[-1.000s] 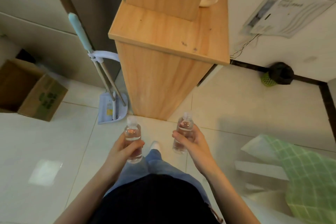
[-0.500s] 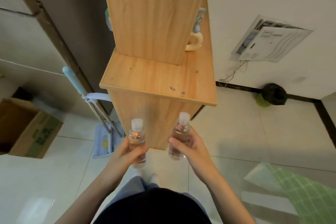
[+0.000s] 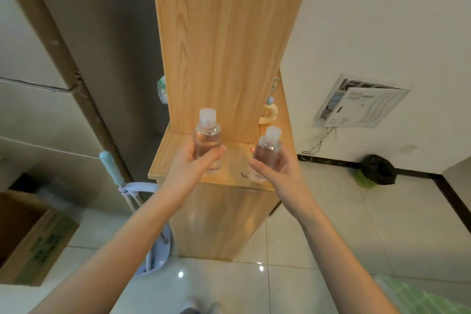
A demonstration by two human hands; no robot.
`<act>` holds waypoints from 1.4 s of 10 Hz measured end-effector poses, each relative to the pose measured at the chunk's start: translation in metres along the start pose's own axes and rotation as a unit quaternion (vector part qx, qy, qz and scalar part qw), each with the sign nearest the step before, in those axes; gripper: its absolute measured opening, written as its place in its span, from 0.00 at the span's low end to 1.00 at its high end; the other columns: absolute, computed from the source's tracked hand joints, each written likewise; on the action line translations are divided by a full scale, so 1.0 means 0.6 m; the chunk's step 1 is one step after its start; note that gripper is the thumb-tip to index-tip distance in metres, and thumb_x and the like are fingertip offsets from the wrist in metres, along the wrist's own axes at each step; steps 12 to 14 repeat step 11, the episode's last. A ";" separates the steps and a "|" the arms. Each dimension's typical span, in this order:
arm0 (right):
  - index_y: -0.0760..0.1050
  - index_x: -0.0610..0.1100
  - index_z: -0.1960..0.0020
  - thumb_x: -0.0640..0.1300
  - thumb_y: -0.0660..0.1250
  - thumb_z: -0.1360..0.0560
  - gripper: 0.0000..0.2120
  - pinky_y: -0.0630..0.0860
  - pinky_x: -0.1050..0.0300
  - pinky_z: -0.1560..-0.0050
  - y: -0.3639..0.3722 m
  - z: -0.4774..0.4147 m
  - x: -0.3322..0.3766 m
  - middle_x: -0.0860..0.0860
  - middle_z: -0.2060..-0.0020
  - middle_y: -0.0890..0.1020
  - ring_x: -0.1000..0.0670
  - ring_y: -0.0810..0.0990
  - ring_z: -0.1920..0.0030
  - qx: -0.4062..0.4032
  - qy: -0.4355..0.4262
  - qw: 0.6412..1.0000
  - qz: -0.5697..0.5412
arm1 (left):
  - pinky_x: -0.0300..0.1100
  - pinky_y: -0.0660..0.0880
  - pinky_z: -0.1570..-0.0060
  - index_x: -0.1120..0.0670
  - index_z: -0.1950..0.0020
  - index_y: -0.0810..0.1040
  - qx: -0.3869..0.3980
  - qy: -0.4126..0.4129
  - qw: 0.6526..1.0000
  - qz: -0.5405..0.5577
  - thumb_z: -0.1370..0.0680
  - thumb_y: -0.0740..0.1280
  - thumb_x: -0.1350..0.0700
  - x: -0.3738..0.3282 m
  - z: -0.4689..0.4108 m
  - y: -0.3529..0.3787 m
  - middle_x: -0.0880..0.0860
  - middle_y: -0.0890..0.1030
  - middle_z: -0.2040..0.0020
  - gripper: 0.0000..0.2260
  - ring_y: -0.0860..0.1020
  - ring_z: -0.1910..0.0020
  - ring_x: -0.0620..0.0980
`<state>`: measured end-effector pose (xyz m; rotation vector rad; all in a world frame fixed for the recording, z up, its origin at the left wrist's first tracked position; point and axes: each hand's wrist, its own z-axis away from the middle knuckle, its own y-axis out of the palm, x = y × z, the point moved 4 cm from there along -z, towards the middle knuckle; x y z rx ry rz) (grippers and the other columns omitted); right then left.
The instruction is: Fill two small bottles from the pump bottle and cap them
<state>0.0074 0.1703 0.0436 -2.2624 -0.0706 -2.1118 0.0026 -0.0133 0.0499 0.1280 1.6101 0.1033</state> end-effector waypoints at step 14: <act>0.74 0.53 0.45 0.38 0.76 0.32 0.20 0.75 0.61 0.46 -0.025 -0.048 -0.102 0.55 0.52 0.81 0.57 0.79 0.50 -0.036 0.054 0.997 0.036 | 0.41 0.73 0.46 0.46 0.42 0.71 -0.004 -0.033 0.995 -0.097 0.29 0.73 0.60 0.098 -0.072 -0.010 0.46 0.78 0.47 0.20 0.77 0.48 0.41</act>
